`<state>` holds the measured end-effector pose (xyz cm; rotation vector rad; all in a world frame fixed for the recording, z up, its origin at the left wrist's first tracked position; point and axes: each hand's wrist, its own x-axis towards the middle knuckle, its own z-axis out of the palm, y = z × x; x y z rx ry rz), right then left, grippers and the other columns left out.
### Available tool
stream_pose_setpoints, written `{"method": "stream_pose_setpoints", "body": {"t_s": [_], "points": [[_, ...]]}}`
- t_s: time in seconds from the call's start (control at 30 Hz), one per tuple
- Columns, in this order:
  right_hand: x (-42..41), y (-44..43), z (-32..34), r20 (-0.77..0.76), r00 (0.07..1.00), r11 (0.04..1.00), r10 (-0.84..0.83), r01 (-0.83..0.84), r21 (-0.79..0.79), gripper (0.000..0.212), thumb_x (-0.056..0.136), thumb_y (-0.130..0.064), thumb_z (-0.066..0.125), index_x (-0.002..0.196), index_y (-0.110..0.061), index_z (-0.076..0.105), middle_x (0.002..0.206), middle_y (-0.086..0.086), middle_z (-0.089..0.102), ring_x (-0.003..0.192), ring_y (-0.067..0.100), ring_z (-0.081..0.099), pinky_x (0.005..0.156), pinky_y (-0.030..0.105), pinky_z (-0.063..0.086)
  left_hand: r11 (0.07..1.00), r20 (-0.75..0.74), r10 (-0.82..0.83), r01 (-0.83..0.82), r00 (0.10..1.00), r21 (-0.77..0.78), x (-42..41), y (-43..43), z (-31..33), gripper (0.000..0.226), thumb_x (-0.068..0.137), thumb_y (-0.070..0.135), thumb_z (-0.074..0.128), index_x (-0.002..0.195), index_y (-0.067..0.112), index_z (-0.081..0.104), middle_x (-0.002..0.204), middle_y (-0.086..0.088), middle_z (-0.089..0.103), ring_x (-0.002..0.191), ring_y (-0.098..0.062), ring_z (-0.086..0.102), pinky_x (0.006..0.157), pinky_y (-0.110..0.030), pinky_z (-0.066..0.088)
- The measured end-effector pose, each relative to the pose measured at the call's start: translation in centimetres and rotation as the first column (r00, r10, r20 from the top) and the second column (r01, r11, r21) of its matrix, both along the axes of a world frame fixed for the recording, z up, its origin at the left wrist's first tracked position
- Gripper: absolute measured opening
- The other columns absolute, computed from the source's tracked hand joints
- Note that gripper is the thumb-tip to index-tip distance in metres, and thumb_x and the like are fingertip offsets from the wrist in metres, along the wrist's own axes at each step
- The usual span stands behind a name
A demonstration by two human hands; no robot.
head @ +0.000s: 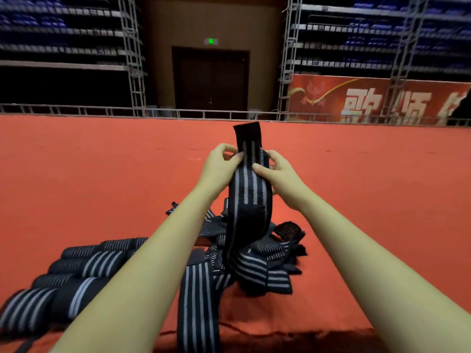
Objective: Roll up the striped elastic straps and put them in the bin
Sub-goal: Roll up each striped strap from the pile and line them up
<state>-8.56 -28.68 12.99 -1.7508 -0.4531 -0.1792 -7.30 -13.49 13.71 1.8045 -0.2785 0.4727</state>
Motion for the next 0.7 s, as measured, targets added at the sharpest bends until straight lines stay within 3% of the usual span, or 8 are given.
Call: {"method": "stream_pose_setpoints", "body": {"t_s": [0.13,0.27,0.4,0.53,0.63,0.7], "points": [[-2.8,0.5,1.3,-0.021,0.998,0.997,0.052,-0.051,0.058,0.019,0.098,-0.014,0.053,0.115,-0.022,0.051,0.098,0.010,0.067,0.086,0.026,0.068,0.078,0.050,0.055,1.000,0.030,0.019,-0.019,0.999,-0.001,-3.1,0.5,1.1,0.014,0.094,0.027,0.061,0.099,0.014,0.056,0.083,0.000,0.059,0.077,-0.018,0.060,0.071,-0.034,0.049],[-5.8,1.4,3.4,-0.014,0.993,0.991,0.120,-0.119,0.057,0.019,0.099,-0.013,0.052,0.117,-0.018,0.050,0.099,0.010,0.067,0.083,0.024,0.069,0.071,0.042,0.056,0.998,0.044,0.041,-0.040,0.998,-0.040,-6.3,1.6,2.4,0.014,0.093,0.027,0.061,0.098,0.015,0.056,0.087,-0.002,0.060,0.084,-0.021,0.062,0.077,-0.037,0.051],[-9.0,2.4,5.2,-0.020,0.989,0.987,0.149,-0.148,0.064,0.032,0.098,-0.008,0.050,0.129,-0.003,0.046,0.106,0.015,0.062,0.093,0.030,0.062,0.079,0.046,0.049,0.999,0.066,0.044,-0.044,0.997,0.000,-9.7,2.8,4.4,0.019,0.091,0.028,0.064,0.100,0.011,0.060,0.094,-0.002,0.064,0.088,-0.018,0.064,0.074,-0.033,0.053],[-12.3,3.2,7.2,0.007,0.984,0.981,0.180,-0.180,0.076,0.031,0.099,-0.009,0.050,0.129,-0.001,0.049,0.093,0.007,0.064,0.070,0.015,0.066,0.055,0.026,0.050,0.998,0.086,0.043,-0.047,0.995,0.043,-13.5,3.9,7.3,0.016,0.090,0.024,0.065,0.099,0.012,0.063,0.084,0.002,0.063,0.068,-0.007,0.060,0.042,-0.016,0.042],[-13.8,3.8,7.4,-0.012,0.978,0.976,0.208,-0.207,0.070,0.028,0.099,-0.010,0.049,0.126,-0.003,0.049,0.088,0.004,0.065,0.061,0.008,0.066,0.045,0.023,0.051,0.999,0.080,0.036,-0.038,0.996,0.033,-15.5,4.7,7.4,0.011,0.090,0.021,0.064,0.097,0.012,0.063,0.079,0.004,0.062,0.063,-0.004,0.058,0.040,-0.013,0.041],[-14.1,4.4,6.2,-0.036,0.975,0.975,0.221,-0.220,0.040,0.027,0.100,-0.011,0.048,0.126,-0.006,0.050,0.093,0.005,0.066,0.069,0.012,0.068,0.053,0.030,0.057,1.000,0.049,0.020,-0.021,0.999,0.008,-16.1,5.1,6.0,0.012,0.091,0.020,0.064,0.097,0.010,0.062,0.078,0.003,0.063,0.061,-0.002,0.059,0.042,-0.013,0.042]]}}
